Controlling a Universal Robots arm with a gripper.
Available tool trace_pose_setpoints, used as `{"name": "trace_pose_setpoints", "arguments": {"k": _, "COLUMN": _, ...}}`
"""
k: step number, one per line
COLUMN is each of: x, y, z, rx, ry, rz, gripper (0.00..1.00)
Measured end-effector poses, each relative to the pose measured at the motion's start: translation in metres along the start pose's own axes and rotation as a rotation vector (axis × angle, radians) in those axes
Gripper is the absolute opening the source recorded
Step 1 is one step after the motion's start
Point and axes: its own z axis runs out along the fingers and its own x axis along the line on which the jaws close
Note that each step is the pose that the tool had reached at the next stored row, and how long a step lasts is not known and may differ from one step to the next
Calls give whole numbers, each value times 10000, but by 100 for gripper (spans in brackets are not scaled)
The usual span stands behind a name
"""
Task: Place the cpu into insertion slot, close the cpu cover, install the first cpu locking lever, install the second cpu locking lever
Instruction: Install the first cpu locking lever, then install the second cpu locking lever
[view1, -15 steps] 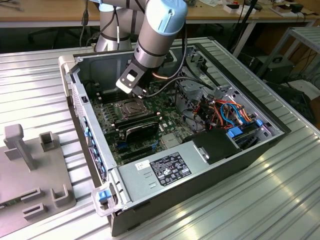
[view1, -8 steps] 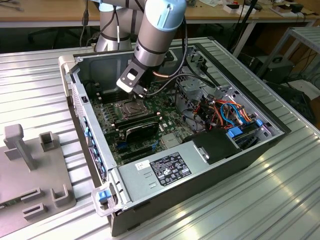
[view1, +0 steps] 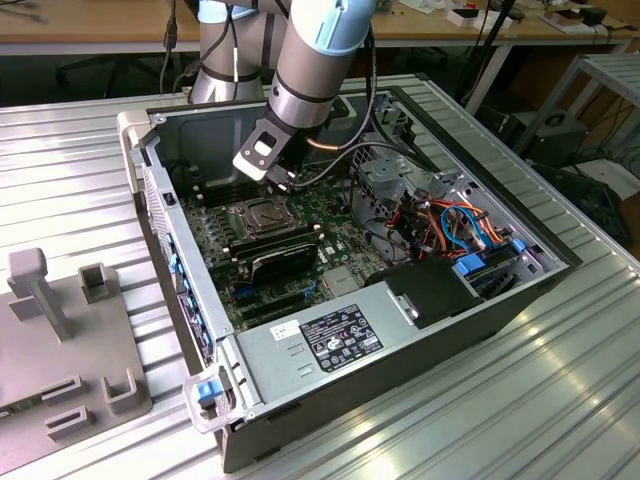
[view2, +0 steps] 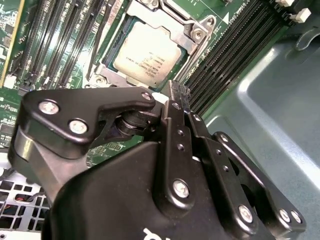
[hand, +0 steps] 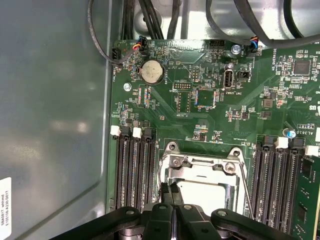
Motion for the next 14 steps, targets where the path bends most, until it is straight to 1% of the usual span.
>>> {"name": "trace_pose_setpoints", "arguments": {"k": 9, "x": -3, "y": 0, "z": -5, "rx": 2, "ry": -2, "rz": -1, "gripper": 11}}
{"name": "trace_pose_setpoints", "arguments": {"k": 10, "x": -19, "y": -1, "z": -8, "rx": 1, "ry": 10, "rz": -2, "gripper": 11}}
{"name": "trace_pose_setpoints", "arguments": {"k": 11, "x": -48, "y": -3, "z": -12, "rx": -2, "ry": 35, "rz": -2, "gripper": 11}}
{"name": "trace_pose_setpoints", "arguments": {"k": 14, "x": -82, "y": -5, "z": -19, "rx": -2, "ry": 35, "rz": -2, "gripper": 11}}
